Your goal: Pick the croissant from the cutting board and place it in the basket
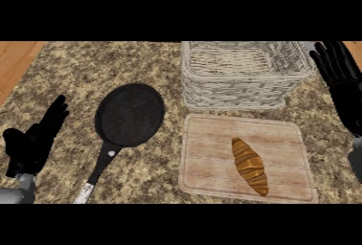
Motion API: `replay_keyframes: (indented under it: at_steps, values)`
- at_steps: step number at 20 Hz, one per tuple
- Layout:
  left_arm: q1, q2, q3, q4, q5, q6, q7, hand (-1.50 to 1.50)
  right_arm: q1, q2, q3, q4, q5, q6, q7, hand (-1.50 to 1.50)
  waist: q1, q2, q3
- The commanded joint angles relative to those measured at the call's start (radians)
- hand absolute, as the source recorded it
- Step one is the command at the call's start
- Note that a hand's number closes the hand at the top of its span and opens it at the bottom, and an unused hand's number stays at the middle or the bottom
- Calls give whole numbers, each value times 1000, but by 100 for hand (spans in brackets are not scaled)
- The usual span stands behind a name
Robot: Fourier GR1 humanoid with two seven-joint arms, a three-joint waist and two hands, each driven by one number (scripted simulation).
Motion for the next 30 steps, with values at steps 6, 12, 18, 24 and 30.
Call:
replay_keyframes:
  at_steps: [6, 12, 18, 24, 30]
  values:
    - [79, 92, -23, 86, -137, 55, 77, 0, -10, 230, 170, -491, 91, -11, -435, 150, -70, -9, 9]
    - [130, 67, -15, 112, -115, 73, 103, 0, 78, 185, 41, -527, 439, -283, -522, -150, -204, -40, 7]
    - [188, 61, 20, 133, -104, 118, 114, 0, 368, 260, -115, -516, 625, -551, -489, -150, -311, -24, 6]
    - [202, 55, 21, 107, -115, 142, 101, 0, 759, 195, -26, -513, 864, -512, -535, -150, -273, 0, -5]
    - [202, 67, 7, 68, -132, 131, 92, 0, 1102, 249, 94, -576, 1097, -625, -662, -150, -214, 1, -1]
